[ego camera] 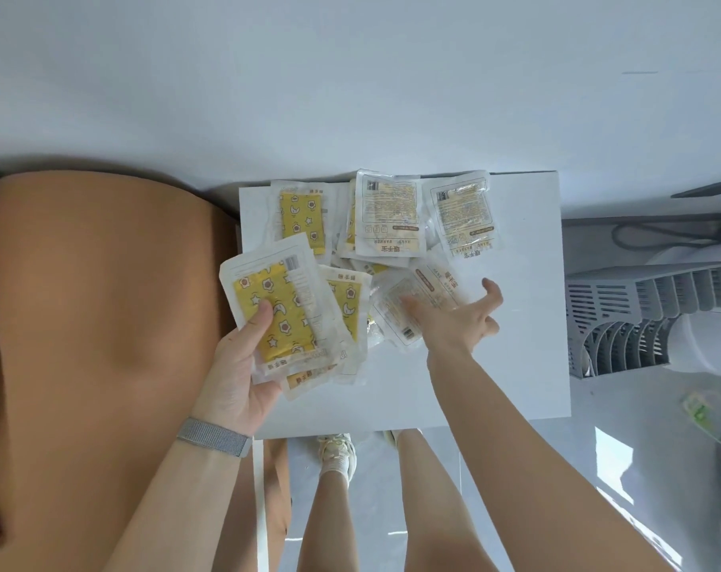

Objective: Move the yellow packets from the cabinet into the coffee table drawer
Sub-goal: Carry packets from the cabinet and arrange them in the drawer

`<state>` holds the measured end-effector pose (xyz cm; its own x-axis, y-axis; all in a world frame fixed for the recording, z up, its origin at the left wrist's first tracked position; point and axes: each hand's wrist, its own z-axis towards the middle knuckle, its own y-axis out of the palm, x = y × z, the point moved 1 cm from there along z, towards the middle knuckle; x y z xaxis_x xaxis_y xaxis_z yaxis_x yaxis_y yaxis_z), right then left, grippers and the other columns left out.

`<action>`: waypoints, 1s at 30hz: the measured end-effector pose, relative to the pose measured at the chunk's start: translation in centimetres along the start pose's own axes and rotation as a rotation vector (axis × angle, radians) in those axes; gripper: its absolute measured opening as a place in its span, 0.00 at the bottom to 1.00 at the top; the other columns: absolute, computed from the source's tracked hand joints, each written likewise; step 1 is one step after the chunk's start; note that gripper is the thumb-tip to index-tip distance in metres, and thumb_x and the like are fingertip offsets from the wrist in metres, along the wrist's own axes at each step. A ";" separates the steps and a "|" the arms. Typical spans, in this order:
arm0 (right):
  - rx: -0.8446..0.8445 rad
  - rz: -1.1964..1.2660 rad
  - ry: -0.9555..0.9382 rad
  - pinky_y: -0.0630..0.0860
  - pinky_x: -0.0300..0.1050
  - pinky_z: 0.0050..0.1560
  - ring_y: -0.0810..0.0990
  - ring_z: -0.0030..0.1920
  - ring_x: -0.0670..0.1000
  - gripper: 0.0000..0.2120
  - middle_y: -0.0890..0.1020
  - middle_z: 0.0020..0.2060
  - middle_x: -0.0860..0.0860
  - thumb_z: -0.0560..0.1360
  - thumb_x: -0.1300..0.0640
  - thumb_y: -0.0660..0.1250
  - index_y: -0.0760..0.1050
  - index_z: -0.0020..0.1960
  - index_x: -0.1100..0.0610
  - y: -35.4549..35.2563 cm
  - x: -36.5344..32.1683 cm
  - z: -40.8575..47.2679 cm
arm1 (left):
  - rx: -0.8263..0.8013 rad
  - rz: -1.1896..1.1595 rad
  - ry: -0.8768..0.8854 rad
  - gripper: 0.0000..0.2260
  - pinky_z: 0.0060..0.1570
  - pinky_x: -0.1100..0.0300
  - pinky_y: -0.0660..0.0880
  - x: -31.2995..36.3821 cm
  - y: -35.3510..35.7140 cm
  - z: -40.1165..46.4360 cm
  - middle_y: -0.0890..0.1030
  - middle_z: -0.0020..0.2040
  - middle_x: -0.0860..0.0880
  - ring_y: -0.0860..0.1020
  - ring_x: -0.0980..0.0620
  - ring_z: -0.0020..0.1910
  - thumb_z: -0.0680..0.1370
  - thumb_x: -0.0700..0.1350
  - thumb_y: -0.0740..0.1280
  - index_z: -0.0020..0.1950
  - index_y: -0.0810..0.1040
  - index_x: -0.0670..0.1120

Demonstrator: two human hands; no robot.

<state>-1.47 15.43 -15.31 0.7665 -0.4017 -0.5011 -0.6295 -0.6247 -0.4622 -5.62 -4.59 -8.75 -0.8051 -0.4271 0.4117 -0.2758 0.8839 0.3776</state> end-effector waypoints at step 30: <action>-0.486 0.227 -0.298 0.78 0.44 0.40 0.81 0.36 0.49 0.08 0.83 0.33 0.47 0.73 0.57 0.74 0.82 0.51 0.56 -3.8 -2.9 -11.9 | -0.088 -0.228 -0.016 0.13 0.42 0.51 0.81 -2.2 3.6 -3.7 0.84 0.55 0.45 0.84 0.47 0.52 0.74 0.49 0.64 0.52 0.85 0.48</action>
<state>0.21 10.98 -3.39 0.5077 -0.3998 -0.7631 -0.5888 -0.8077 0.0315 -2.86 -1.15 -5.23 -0.7359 -0.6099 0.2942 -0.4053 0.7448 0.5300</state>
